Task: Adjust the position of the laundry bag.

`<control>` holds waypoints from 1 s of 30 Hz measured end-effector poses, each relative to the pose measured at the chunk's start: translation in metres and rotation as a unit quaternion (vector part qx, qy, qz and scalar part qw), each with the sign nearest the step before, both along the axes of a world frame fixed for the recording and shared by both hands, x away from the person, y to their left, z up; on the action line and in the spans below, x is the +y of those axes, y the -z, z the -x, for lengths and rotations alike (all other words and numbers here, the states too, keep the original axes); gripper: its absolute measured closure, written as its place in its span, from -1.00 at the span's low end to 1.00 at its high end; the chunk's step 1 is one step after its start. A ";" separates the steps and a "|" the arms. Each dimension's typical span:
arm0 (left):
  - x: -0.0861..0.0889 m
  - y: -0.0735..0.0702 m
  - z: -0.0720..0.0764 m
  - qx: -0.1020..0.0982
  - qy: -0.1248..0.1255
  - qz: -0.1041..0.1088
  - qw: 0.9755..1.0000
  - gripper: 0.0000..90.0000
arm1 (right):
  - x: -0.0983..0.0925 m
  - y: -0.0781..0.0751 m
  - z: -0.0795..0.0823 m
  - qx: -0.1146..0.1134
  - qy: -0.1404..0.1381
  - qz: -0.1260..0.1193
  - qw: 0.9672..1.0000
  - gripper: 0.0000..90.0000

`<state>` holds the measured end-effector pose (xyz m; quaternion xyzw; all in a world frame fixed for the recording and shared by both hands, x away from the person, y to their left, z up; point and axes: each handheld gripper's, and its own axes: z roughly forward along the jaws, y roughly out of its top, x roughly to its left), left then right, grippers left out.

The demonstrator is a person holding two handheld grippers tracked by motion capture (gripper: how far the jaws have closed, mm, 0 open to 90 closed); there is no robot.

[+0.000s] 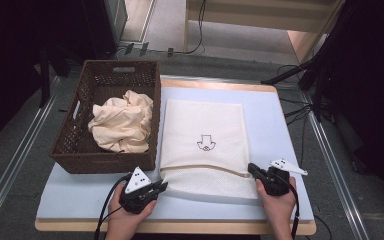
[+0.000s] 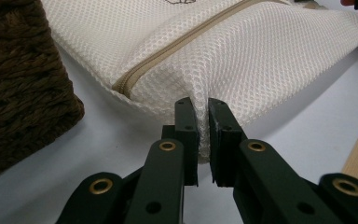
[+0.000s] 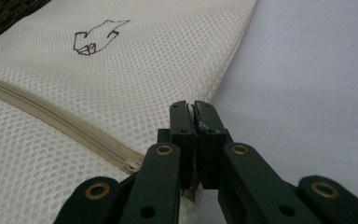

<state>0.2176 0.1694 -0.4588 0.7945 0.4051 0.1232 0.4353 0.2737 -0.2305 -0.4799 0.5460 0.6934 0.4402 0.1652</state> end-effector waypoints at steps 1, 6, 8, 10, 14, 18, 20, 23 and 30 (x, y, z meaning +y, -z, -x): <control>0.000 0.000 0.000 0.000 0.000 0.000 1.000 0.86 | 0.000 0.000 0.000 0.001 0.000 0.001 1.000 0.96; 0.004 0.001 0.001 0.003 -0.001 -0.004 1.000 0.85 | 0.004 0.000 -0.002 0.002 -0.006 -0.001 1.000 0.96; 0.006 0.003 0.001 0.002 0.000 -0.008 1.000 0.84 | 0.004 0.000 -0.002 0.002 -0.007 0.000 1.000 0.96; 0.008 0.004 0.001 0.006 -0.001 -0.010 1.000 0.84 | 0.007 0.001 0.000 0.003 -0.009 0.002 1.000 0.96; 0.011 0.006 0.001 0.011 0.003 -0.012 1.000 0.84 | 0.009 0.001 0.002 0.006 -0.014 0.005 1.000 0.96; 0.013 0.003 0.003 -0.009 0.001 -0.008 1.000 0.48 | 0.009 -0.002 0.004 0.000 0.002 0.013 1.000 0.67; 0.014 -0.002 0.004 -0.024 -0.002 0.007 1.000 0.12 | 0.005 -0.008 0.007 -0.012 0.015 0.003 1.000 0.15; 0.016 -0.008 0.006 -0.039 -0.009 0.019 0.999 0.00 | -0.001 -0.010 0.009 -0.013 0.015 -0.007 1.000 -0.13; 0.007 -0.007 0.005 -0.041 0.001 0.021 0.999 0.00 | -0.011 -0.012 0.018 -0.015 0.031 -0.014 0.999 -0.32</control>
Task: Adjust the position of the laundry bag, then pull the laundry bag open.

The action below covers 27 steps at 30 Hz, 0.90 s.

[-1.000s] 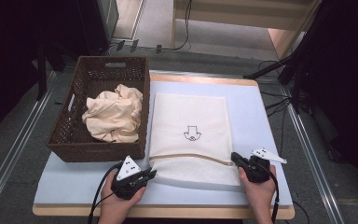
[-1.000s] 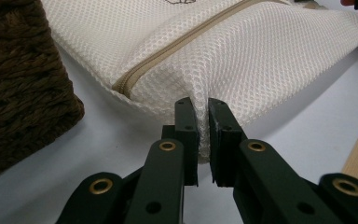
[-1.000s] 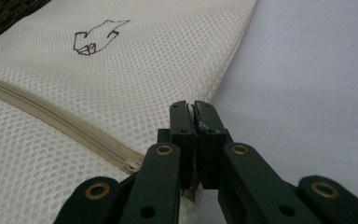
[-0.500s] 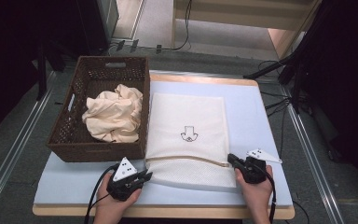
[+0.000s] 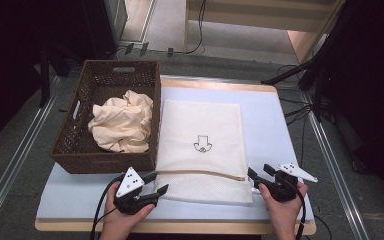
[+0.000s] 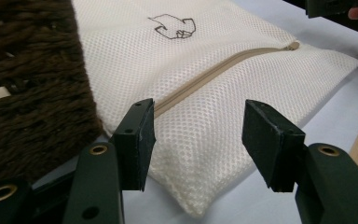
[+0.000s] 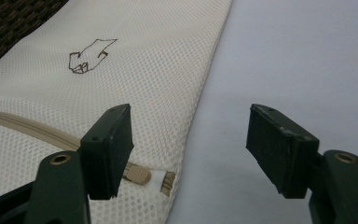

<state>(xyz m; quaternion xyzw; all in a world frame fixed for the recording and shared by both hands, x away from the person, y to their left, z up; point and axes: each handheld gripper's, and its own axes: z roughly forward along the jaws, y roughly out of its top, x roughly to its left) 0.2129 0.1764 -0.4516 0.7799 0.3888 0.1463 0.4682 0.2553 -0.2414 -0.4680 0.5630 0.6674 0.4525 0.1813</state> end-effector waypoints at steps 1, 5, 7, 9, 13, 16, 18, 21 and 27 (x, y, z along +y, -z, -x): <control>-0.002 0.000 0.000 0.000 0.000 0.002 1.000 0.00 | -0.001 -0.001 0.002 -0.005 -0.002 -0.001 1.000 -0.33; -0.007 -0.001 -0.001 0.000 0.009 0.006 1.000 0.00 | -0.004 -0.002 0.010 -0.009 0.009 -0.005 1.000 -0.43; -0.013 -0.002 -0.002 0.002 0.015 0.004 1.000 0.00 | -0.006 -0.001 0.015 -0.005 0.006 -0.010 1.000 -0.47; -0.020 -0.004 -0.004 0.005 0.023 0.008 1.000 0.00 | -0.009 -0.001 0.019 0.001 0.004 -0.018 1.000 -0.48; -0.035 -0.008 -0.008 0.010 0.024 0.015 1.000 0.15 | -0.013 -0.002 0.025 0.006 -0.002 -0.029 1.000 -0.43; -0.049 -0.010 -0.011 0.011 0.031 0.010 0.999 0.25 | -0.015 0.000 0.026 0.009 0.000 -0.035 0.999 -0.38; -0.061 -0.011 -0.014 0.014 0.041 0.012 0.999 0.34 | -0.016 0.004 0.027 0.011 0.005 -0.031 0.999 -0.32; -0.077 -0.013 -0.019 0.011 0.055 0.010 0.998 0.49 | -0.017 0.009 0.027 0.005 0.002 -0.033 0.999 -0.12; -0.118 -0.008 -0.033 0.023 0.077 0.000 0.997 0.77 | -0.020 0.015 0.026 0.019 -0.022 -0.080 0.996 0.30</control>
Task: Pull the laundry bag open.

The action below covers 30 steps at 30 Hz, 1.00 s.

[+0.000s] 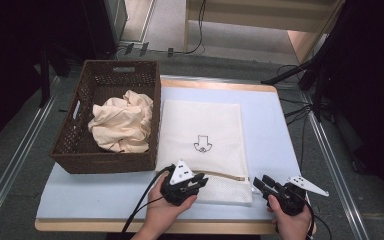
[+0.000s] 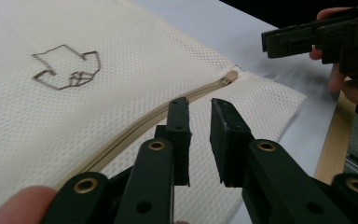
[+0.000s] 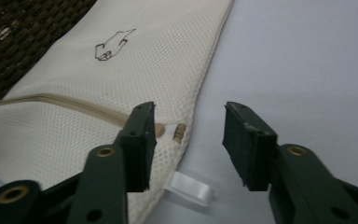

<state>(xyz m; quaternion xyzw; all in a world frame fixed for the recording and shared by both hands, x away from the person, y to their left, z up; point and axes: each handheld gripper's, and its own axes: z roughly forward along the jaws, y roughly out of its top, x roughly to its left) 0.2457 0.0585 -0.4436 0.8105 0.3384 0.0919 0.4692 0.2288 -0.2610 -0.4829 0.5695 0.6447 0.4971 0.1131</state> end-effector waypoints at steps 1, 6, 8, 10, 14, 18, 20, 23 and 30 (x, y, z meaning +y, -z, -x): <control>-0.007 0.002 -0.003 0.004 0.005 0.001 1.000 0.78 | 0.000 0.001 0.000 0.003 -0.001 -0.004 1.000 0.34; -0.042 0.009 -0.013 0.014 0.023 -0.008 1.000 0.78 | 0.006 0.007 -0.002 0.016 -0.002 0.018 1.000 0.33; -0.054 0.010 -0.017 0.016 0.026 -0.014 0.999 0.78 | 0.008 0.008 -0.003 0.020 -0.003 0.026 0.999 0.28; -0.063 0.011 -0.021 0.019 0.029 -0.014 0.999 0.77 | 0.012 0.010 -0.004 0.023 0.001 0.036 0.999 0.17; -0.079 0.019 -0.028 0.033 0.032 -0.028 0.999 0.78 | 0.019 0.011 -0.007 0.021 -0.001 0.046 0.999 0.10; -0.085 0.031 -0.033 0.055 0.031 -0.044 0.997 0.79 | 0.020 0.012 -0.009 0.028 -0.013 0.037 0.999 0.23; -0.086 0.037 -0.034 0.062 0.030 -0.047 0.997 0.78 | 0.021 0.012 -0.009 0.035 -0.022 0.025 0.999 0.26; -0.085 0.038 -0.036 0.067 0.034 -0.036 0.997 0.76 | 0.027 0.013 -0.009 0.035 -0.036 0.027 0.998 0.29; -0.082 0.039 -0.038 0.078 0.041 -0.027 0.996 0.70 | 0.022 0.014 -0.010 0.052 -0.027 0.004 0.998 0.64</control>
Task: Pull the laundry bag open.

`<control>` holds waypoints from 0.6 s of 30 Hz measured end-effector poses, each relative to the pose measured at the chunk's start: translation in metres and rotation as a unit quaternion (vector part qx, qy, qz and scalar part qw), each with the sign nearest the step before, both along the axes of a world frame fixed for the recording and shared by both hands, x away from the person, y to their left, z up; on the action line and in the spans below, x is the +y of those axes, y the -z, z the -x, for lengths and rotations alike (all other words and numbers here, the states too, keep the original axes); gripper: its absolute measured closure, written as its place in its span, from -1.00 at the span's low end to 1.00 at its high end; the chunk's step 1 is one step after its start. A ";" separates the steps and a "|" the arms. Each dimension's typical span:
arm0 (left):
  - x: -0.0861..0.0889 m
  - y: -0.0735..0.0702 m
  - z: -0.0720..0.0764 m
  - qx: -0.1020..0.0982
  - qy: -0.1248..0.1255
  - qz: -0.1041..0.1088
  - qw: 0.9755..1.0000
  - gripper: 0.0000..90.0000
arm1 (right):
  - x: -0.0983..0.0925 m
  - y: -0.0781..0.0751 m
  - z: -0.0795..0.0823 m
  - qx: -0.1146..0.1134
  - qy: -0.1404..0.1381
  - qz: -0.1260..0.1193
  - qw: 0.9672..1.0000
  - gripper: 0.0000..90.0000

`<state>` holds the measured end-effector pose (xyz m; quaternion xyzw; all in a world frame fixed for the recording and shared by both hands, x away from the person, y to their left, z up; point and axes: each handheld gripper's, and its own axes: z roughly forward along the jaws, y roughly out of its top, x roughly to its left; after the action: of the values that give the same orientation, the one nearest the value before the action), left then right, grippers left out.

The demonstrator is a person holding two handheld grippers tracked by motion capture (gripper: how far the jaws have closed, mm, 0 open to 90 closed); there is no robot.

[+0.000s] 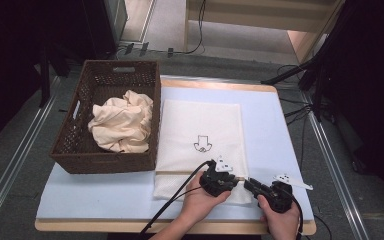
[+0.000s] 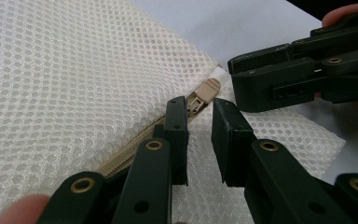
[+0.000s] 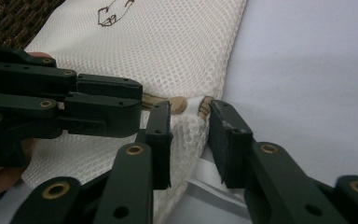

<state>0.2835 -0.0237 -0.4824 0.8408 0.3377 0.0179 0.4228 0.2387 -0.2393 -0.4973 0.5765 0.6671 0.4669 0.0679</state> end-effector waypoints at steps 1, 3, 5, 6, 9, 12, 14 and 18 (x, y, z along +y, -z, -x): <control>0.000 0.000 0.000 0.002 -0.001 0.003 1.000 0.69 | 0.001 0.000 0.001 0.002 -0.002 0.001 1.000 0.68; 0.002 0.001 -0.002 0.011 -0.001 0.011 1.000 0.69 | 0.004 -0.002 0.003 -0.008 -0.011 0.005 1.000 0.79; 0.002 0.001 -0.003 0.016 -0.001 0.015 1.000 0.69 | 0.005 -0.004 0.005 -0.017 -0.021 -0.009 1.000 0.85; 0.003 0.001 -0.003 0.016 -0.001 0.018 1.000 0.68 | 0.006 -0.006 0.005 -0.021 -0.024 -0.009 0.999 0.87; 0.004 0.001 -0.004 0.019 0.004 0.021 1.000 0.63 | 0.008 -0.011 0.007 -0.044 -0.031 -0.004 0.999 0.91; 0.005 0.001 -0.004 0.023 0.005 0.026 0.999 0.59 | 0.007 -0.011 0.008 -0.050 -0.035 -0.004 0.998 0.91; 0.006 0.002 -0.005 0.030 0.006 0.035 0.999 0.57 | 0.007 -0.011 0.008 -0.059 -0.040 -0.006 0.997 0.91; 0.010 0.002 -0.007 0.042 0.009 0.053 0.998 0.52 | 0.007 -0.012 0.008 -0.065 -0.043 -0.010 0.997 0.91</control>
<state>0.2903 -0.0142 -0.4846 0.8202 0.3482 -0.0394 0.4521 0.2304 -0.2324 -0.4854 0.5162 0.6811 0.5123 0.0854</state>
